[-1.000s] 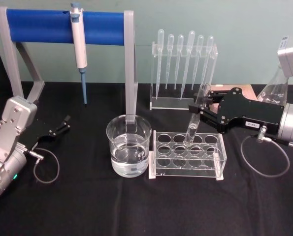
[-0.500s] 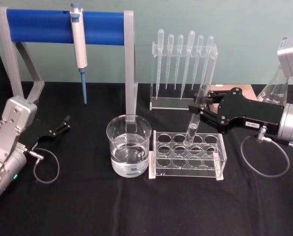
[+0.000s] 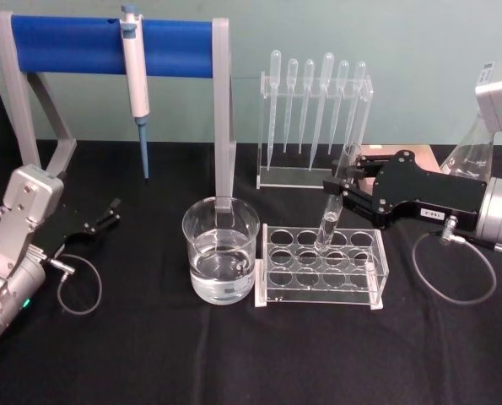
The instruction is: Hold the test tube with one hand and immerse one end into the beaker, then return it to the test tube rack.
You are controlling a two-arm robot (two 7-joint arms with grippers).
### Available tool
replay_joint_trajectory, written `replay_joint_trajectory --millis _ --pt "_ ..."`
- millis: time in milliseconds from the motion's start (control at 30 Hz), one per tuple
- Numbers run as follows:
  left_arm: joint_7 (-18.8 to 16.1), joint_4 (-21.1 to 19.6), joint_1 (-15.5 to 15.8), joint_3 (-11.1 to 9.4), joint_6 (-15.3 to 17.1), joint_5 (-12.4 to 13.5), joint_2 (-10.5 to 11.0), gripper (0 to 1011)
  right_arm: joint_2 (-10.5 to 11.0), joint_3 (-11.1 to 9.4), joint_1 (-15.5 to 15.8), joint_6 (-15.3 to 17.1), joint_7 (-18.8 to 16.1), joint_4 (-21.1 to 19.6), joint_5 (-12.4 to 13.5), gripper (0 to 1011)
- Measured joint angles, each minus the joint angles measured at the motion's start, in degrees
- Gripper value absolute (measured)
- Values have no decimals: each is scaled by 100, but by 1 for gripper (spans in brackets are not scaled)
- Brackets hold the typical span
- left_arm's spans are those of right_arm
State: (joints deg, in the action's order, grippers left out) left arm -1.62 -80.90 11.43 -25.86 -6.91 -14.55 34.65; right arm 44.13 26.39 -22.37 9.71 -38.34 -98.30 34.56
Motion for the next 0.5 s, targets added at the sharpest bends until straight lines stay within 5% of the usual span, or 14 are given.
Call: replay_joint_trajectory --millis 500 --pt "0 0 0 0 0 0 0 1000 0 0 0 0 0 0 0 237"
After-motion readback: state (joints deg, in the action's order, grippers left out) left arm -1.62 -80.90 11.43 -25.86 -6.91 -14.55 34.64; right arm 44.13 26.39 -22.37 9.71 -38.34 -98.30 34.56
